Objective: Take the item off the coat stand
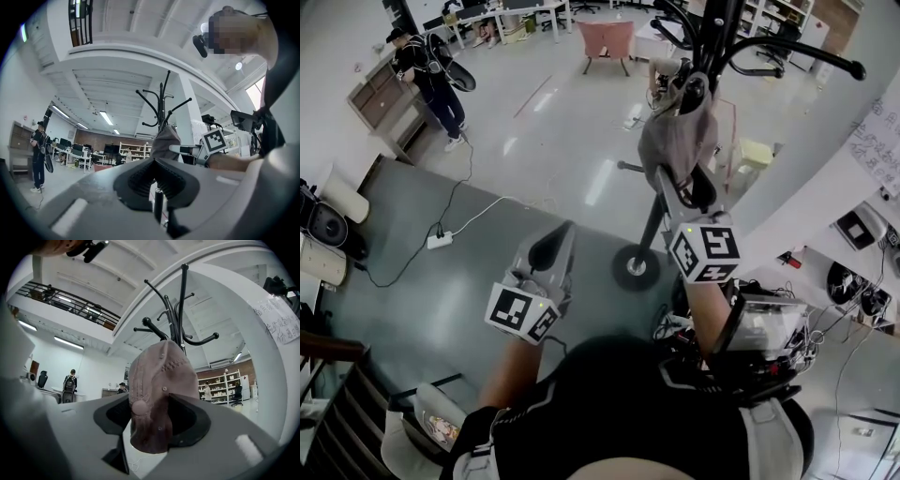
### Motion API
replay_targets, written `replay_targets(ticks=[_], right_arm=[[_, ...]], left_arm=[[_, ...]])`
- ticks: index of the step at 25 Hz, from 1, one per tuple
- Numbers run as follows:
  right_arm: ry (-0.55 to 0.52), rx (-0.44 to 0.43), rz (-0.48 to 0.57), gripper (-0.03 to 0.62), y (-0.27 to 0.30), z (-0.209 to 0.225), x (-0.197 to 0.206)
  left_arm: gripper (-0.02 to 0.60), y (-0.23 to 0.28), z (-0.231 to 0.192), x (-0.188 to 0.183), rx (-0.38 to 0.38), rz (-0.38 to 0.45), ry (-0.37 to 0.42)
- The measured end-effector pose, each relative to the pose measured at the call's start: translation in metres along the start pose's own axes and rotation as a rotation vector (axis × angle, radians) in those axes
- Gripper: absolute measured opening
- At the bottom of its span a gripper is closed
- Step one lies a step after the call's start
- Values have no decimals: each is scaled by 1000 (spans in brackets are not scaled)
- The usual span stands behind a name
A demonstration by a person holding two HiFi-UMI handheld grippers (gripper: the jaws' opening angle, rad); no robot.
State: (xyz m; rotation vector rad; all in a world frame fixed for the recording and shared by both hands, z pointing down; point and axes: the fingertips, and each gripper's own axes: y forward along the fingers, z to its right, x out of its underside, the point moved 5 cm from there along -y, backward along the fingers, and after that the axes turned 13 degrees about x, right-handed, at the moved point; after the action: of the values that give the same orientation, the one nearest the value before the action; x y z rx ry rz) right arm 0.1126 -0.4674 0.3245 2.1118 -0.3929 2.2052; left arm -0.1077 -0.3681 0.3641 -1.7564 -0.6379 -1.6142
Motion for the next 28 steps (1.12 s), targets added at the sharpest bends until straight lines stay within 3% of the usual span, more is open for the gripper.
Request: replay_targets(ticks=[12,28], right_arm=[[7,4,34,86,-1,3,-4],[-7,6,97,54,-21,-8,-38]], left_arm=[[20,-5,1,4,-21,-7,-6],[20,-45,2,-10,-34,0,6]])
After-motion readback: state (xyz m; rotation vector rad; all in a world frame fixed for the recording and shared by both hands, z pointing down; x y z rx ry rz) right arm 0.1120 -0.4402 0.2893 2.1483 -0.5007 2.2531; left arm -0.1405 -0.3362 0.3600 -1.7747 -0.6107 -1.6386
